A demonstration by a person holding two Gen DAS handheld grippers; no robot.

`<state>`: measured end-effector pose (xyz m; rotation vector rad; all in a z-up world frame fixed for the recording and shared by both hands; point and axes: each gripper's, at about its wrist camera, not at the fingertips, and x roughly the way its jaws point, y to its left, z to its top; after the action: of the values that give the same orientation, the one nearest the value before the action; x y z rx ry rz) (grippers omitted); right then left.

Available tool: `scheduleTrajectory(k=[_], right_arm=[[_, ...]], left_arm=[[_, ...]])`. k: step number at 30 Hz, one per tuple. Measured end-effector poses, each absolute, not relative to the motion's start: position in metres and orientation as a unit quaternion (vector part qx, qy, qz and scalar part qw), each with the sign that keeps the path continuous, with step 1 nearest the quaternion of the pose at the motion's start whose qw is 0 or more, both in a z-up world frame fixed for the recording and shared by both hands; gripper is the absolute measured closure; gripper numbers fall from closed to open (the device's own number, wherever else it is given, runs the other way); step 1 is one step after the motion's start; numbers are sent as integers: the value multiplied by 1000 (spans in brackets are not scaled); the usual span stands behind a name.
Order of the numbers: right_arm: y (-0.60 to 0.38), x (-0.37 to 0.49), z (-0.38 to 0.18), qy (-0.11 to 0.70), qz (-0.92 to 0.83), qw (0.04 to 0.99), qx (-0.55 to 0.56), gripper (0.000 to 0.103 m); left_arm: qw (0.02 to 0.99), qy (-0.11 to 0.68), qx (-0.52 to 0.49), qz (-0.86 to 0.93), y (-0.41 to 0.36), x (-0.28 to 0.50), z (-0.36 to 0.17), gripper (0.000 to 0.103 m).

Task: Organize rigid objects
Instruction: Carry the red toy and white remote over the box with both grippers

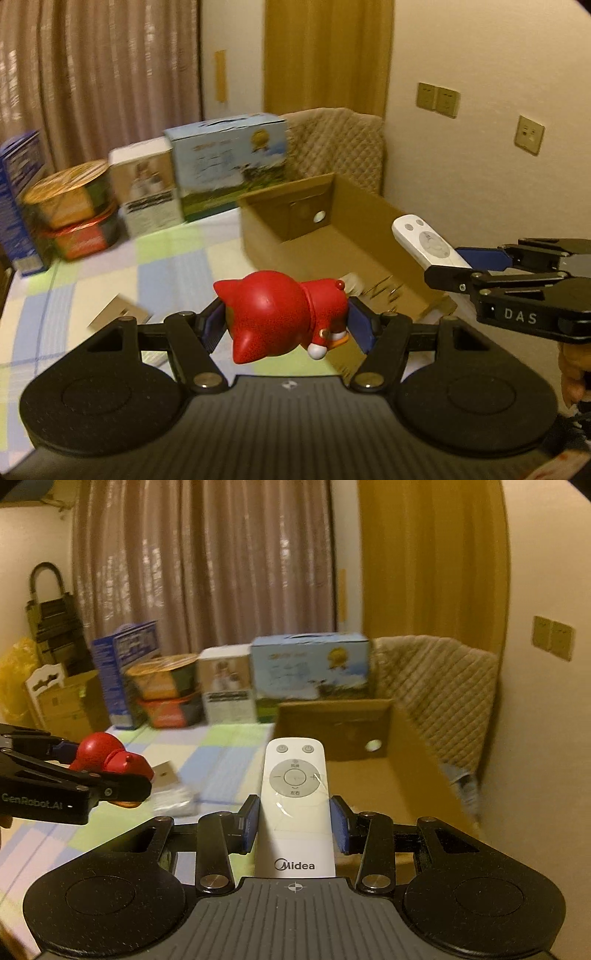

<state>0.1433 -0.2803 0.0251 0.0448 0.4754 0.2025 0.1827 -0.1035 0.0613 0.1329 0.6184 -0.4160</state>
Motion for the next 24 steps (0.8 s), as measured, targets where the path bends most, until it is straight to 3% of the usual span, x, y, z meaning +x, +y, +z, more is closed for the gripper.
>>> scheduleTrajectory(k=[12,24], right_arm=[[-357,198,10,266,54,961,45,66],[-367,242,-20,302,56,950,57,66]], left_arm=[[901,328,107,-263,-194,261,37,39],[869,368,168,-285,-221,309,-10,39]])
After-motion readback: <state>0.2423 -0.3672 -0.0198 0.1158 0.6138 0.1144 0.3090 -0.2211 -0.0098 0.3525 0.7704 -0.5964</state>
